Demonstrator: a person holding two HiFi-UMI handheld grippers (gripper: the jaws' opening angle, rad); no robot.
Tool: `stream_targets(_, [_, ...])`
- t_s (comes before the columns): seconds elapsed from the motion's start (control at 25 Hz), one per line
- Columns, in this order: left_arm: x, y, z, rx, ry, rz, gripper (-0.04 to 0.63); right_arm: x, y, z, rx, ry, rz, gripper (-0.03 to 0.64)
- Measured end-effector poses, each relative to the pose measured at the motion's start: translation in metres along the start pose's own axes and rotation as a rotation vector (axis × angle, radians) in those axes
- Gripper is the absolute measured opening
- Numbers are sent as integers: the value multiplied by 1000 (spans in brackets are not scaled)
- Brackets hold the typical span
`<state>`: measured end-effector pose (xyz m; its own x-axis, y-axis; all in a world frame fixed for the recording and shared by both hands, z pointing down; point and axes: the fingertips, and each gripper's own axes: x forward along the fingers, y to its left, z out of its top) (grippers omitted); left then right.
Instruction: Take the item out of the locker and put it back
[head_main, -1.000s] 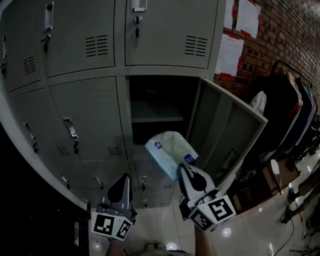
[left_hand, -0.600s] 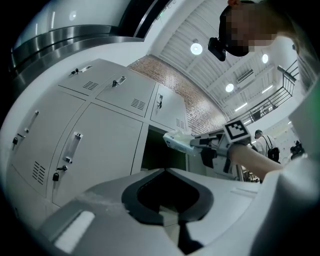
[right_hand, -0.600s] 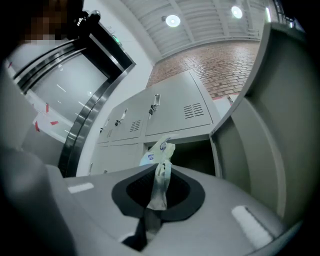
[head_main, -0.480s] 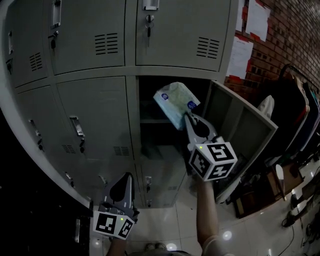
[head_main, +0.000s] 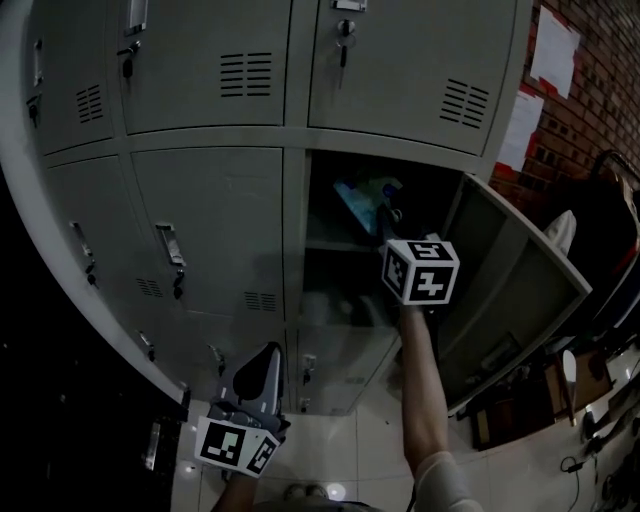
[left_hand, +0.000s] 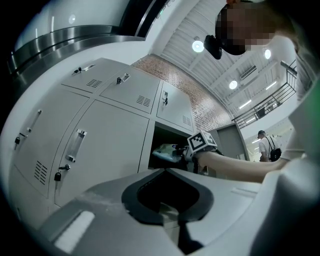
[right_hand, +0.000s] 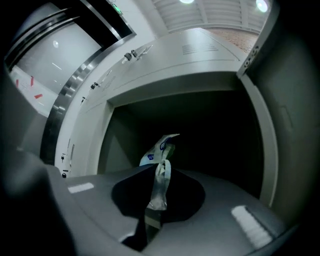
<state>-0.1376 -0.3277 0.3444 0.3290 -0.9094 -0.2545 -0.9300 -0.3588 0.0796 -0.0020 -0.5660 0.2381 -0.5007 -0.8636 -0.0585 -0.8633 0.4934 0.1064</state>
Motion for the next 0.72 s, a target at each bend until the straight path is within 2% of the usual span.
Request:
stream_targets(0.24, [2,7,-4,8,11,13,5,21,-4,-25,-7,61,3,12])
stream_targets(0.36, [2,12,-2,8,6,26,5,24,-6,-23,-18,52,-16,15])
stream_targets(0.4, [2,13,-2,7,5,27,4,24,-7,-21,-3,38,-20,46])
stream_targets(0.44, [3,13,-2,7,6,25,5,25,-8,-18,19,21,-15,161])
stream_targets(0.48, [3,12,-2,6,6,23,4,25,-8,-15,39,5,-5,319])
stream_targets(0.52, [4,11,-2,5,8,20,3,24,-8,-13,49,-7,3,348])
stream_targets(0.72, [6,6,-4,1,11,8,5,19,-7,-11,23,-18,8,348])
